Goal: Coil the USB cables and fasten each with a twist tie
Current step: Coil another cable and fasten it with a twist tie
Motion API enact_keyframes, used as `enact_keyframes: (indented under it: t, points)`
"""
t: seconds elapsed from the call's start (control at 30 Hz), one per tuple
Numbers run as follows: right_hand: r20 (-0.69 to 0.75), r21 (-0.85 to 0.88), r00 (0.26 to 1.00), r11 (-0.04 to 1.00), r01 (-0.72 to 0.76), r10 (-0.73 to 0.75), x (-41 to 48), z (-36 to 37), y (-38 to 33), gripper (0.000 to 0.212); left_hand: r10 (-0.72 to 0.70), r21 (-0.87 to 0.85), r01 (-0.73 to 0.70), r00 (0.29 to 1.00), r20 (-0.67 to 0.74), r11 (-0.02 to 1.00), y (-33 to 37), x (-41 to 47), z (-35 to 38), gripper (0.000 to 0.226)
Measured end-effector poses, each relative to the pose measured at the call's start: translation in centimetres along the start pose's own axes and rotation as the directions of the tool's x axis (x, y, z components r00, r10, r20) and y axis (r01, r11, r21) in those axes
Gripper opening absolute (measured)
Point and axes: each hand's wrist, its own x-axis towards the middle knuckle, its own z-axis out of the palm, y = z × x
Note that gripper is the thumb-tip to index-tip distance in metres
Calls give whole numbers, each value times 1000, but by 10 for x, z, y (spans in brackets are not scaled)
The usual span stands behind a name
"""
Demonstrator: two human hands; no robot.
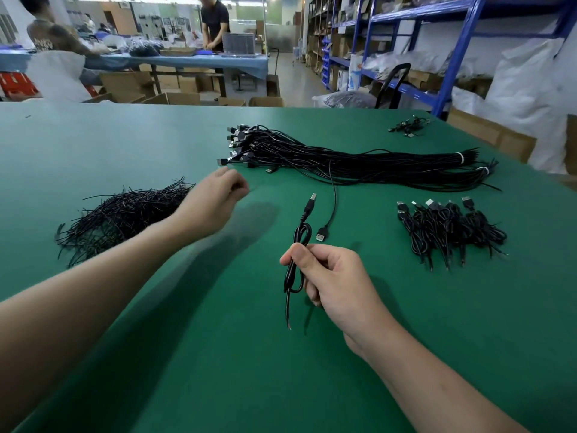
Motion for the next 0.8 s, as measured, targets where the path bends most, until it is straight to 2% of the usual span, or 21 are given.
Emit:
enact_keyframes:
  t: [0.1,0.2,0.4,0.5,0.57,0.67,0.8]
  points:
    - [-7,40,1000,999,-28,28,1,0,0,33,219,-219,-222,975,-36,950,51,-37,-7,6]
    - [13,71,999,997,-43,43,1,-1,-1,32,270,-340,-264,962,-30,902,77,-70,-17,9]
    - [47,7,999,1000,8,-8,-3,4,-3,31,178,-463,-145,984,29,875,88,-102,-19,10]
    - [60,-55,998,998,17,-14,-3,5,-1,37,74,-566,-55,997,11,823,89,-113,-13,8]
    - [56,-39,998,999,16,-14,-2,7,0,37,-22,-649,27,1000,15,760,91,-116,-10,5]
    - [62,14,998,1000,10,-11,-3,9,-1,40,-175,-795,127,984,27,593,96,-120,-13,18]
    - [81,10,997,1000,12,-12,-4,12,1,38,-267,-862,171,963,44,477,97,-120,-15,22]
